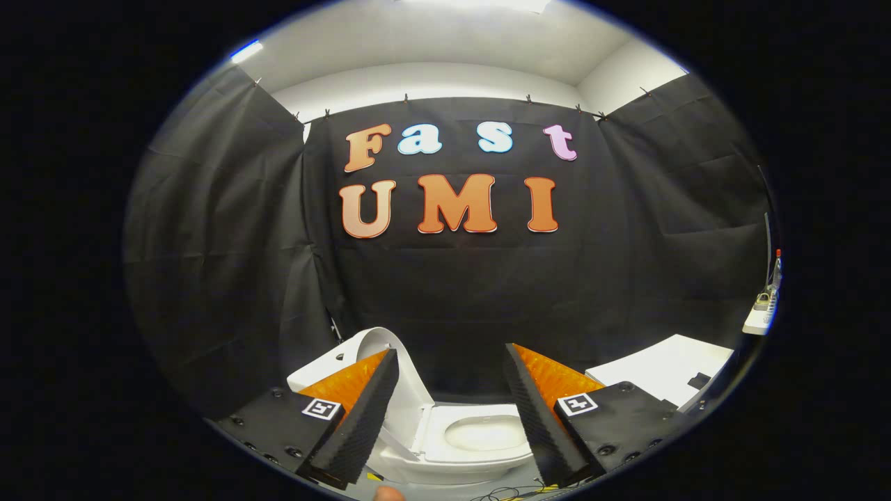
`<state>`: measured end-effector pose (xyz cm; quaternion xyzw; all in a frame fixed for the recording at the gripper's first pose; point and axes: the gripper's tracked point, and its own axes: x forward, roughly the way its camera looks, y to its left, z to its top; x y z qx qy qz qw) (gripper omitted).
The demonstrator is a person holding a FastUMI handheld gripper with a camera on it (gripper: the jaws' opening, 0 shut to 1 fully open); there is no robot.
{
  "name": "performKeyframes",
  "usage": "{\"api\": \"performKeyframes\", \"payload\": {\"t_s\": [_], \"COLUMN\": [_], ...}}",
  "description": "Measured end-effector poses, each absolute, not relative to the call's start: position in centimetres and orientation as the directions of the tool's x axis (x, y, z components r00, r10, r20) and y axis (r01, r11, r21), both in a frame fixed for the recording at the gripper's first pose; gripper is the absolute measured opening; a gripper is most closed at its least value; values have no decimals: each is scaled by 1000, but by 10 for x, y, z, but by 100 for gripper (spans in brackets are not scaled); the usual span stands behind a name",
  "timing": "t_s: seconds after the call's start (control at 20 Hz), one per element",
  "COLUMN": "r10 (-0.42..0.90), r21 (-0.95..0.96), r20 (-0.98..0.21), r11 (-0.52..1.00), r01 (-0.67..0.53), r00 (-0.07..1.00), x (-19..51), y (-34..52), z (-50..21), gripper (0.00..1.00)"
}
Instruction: Open the toilet lid.
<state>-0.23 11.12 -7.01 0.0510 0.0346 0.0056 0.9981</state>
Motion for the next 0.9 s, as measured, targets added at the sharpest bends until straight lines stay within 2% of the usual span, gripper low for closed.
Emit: {"api": "performKeyframes", "payload": {"t_s": [0.9], "r10": [-9], "r21": [112], "r20": [-34], "r11": [994], "r01": [13], "r00": [999], "x": [-8], "y": [104], "z": [-65], "gripper": [97]}}
